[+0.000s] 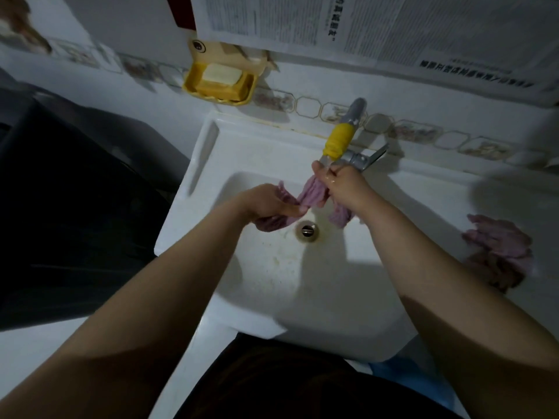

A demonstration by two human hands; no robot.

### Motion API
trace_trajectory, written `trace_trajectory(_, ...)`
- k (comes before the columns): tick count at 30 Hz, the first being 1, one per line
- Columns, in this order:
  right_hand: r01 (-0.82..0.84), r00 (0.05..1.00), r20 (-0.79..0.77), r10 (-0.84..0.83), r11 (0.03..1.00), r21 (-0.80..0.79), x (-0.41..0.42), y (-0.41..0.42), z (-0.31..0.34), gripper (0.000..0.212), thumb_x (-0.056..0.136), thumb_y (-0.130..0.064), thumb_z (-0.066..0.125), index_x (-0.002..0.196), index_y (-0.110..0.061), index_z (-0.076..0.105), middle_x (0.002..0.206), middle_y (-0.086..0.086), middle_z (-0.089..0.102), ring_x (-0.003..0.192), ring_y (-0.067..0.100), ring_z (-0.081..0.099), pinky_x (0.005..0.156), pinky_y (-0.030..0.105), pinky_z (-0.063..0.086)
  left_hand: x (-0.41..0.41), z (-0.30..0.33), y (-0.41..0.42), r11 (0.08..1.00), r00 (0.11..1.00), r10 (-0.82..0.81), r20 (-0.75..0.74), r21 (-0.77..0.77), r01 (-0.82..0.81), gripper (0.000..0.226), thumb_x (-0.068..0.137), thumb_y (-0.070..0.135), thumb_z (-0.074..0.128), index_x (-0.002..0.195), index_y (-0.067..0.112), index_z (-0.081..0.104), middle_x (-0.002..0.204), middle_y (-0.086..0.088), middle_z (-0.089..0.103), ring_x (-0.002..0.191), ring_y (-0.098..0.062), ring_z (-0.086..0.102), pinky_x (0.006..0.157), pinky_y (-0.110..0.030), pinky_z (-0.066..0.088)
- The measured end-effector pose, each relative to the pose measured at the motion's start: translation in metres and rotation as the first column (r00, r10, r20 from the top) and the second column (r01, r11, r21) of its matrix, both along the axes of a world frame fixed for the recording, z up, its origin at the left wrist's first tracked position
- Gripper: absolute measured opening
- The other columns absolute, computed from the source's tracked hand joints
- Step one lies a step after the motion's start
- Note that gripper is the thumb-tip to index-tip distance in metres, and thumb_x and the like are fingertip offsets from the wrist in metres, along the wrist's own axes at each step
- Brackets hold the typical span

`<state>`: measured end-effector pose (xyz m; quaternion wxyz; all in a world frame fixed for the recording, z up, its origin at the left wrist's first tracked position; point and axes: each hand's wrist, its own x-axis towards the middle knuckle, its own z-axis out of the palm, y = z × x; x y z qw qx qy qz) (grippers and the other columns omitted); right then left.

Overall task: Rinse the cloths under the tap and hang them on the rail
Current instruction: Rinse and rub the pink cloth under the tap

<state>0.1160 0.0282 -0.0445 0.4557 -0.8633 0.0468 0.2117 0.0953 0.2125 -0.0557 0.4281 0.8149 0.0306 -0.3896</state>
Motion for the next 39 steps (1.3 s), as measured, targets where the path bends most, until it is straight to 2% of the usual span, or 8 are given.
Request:
trace_trajectory(3, -0.105, 0.993, -0.050, 0.104, 0.994, -0.007, -0.001, -0.009, 0.000, 0.050, 0.092, -0.052, 0.051, 0.064, -0.010, 0.056, 0.046, 0.001, 0.063, 0.041, 0.013, 0.047, 0.059, 0.033, 0.044, 0.008, 0.002, 0.019, 0.993, 0.999, -0.003, 0.050, 0.115, -0.003, 0.046, 0.077, 0.047, 0.075, 0.072, 0.002, 0.065, 0.058, -0.013, 0.060, 0.043, -0.018, 0.055, 0.047, -0.018, 0.044)
trace_trajectory(7, -0.223, 0.964, -0.140, 0.225, 0.974, 0.030, -0.008, -0.017, -0.003, 0.036, 0.078, -0.050, 0.068, 0.090, -0.018, 0.056, 0.061, 0.002, 0.068, 0.046, -0.001, 0.054, 0.058, 0.027, 0.043, 0.011, 0.002, 0.038, 0.964, 0.985, 0.173, 0.013, -0.207, -0.167, 0.042, 0.088, 0.026, 0.067, 0.080, -0.014, 0.063, 0.060, -0.020, 0.060, 0.043, -0.023, 0.053, 0.043, -0.020, 0.045)
trace_trajectory(13, -0.345, 0.850, -0.438, 0.293, 0.938, -0.041, -0.026, -0.030, -0.031, 0.029, 0.079, -0.027, 0.076, 0.095, -0.010, 0.060, 0.069, 0.009, 0.069, 0.055, 0.028, 0.063, 0.054, 0.041, 0.053, 0.012, 0.003, 0.042, 0.552, 0.871, 0.395, -0.291, -0.683, -0.478, 0.008, 0.091, 0.001, 0.053, 0.091, -0.006, 0.058, 0.075, -0.015, 0.068, 0.065, -0.021, 0.067, 0.062, -0.023, 0.055)
trace_trajectory(17, -0.046, 0.894, -0.434, 0.107, 0.988, 0.149, -0.033, -0.033, -0.047, 0.020, 0.083, -0.019, 0.071, 0.094, -0.007, 0.059, 0.065, 0.022, 0.067, 0.053, 0.029, 0.064, 0.056, 0.029, 0.053, 0.008, 0.006, 0.023, 0.330, 0.736, 0.490, -0.468, -0.682, -0.653, 0.020, 0.099, -0.002, 0.037, 0.086, 0.004, 0.051, 0.072, -0.011, 0.062, 0.054, -0.013, 0.064, 0.044, -0.013, 0.048)
trace_trajectory(20, 0.399, 0.835, -0.545, -0.072, 0.761, 0.511, -0.030, -0.030, -0.061, 0.038, 0.069, -0.024, 0.082, 0.102, -0.010, 0.068, 0.068, 0.013, 0.062, 0.068, 0.027, 0.060, 0.069, 0.036, 0.056, 0.004, -0.011, 0.011, 0.159, 0.621, 0.537, -0.571, -0.654, -0.740, 0.033, 0.099, -0.002, 0.032, 0.081, 0.003, 0.059, 0.073, -0.007, 0.064, 0.064, -0.012, 0.066, 0.057, -0.017, 0.053)
trace_trajectory(26, 0.518, 0.847, -0.528, -0.067, 0.328, 0.790, -0.016, 0.010, -0.039, 0.098, 0.059, -0.060, 0.077, 0.127, 0.003, 0.048, 0.127, 0.024, 0.056, 0.114, 0.036, 0.059, 0.090, 0.049, 0.052, -0.016, -0.020, -0.020, 0.168, 0.571, 0.519, -0.636, -0.579, -0.798, 0.033, 0.101, 0.002, 0.029, 0.082, -0.004, 0.056, 0.071, -0.009, 0.071, 0.060, -0.013, 0.068, 0.051, -0.018, 0.053)
trace_trajectory(30, 0.451, 0.891, -0.318, -0.325, 0.549, 0.703, -0.030, 0.050, -0.028, 0.041, 0.070, -0.018, 0.075, 0.097, 0.002, 0.052, 0.083, 0.019, 0.067, 0.073, 0.025, 0.069, 0.067, 0.030, 0.054, -0.016, -0.020, -0.043, 0.160, 0.478, 0.677, -0.559, -0.523, -0.837, 0.027, 0.099, 0.010, 0.043, 0.116, -0.009, 0.052, 0.069, -0.014, 0.061, 0.041, -0.010, 0.059, 0.039, -0.016, 0.045)
trace_trajectory(39, 0.562, 0.789, -0.104, -0.605, 0.643, 0.520, -0.020, 0.062, -0.027, 0.025, 0.072, -0.020, 0.071, 0.073, -0.034, 0.050, 0.071, 0.008, 0.057, 0.063, 0.028, 0.060, 0.074, 0.057, 0.056, -0.030, -0.001, -0.064, 0.549, 0.609, 0.763, -0.218, -0.279, -0.788, 0.046, 0.098, 0.037, 0.041, 0.070, 0.003, 0.052, 0.046, -0.018, 0.051, 0.030, -0.025, 0.044, 0.036, -0.024, 0.038)
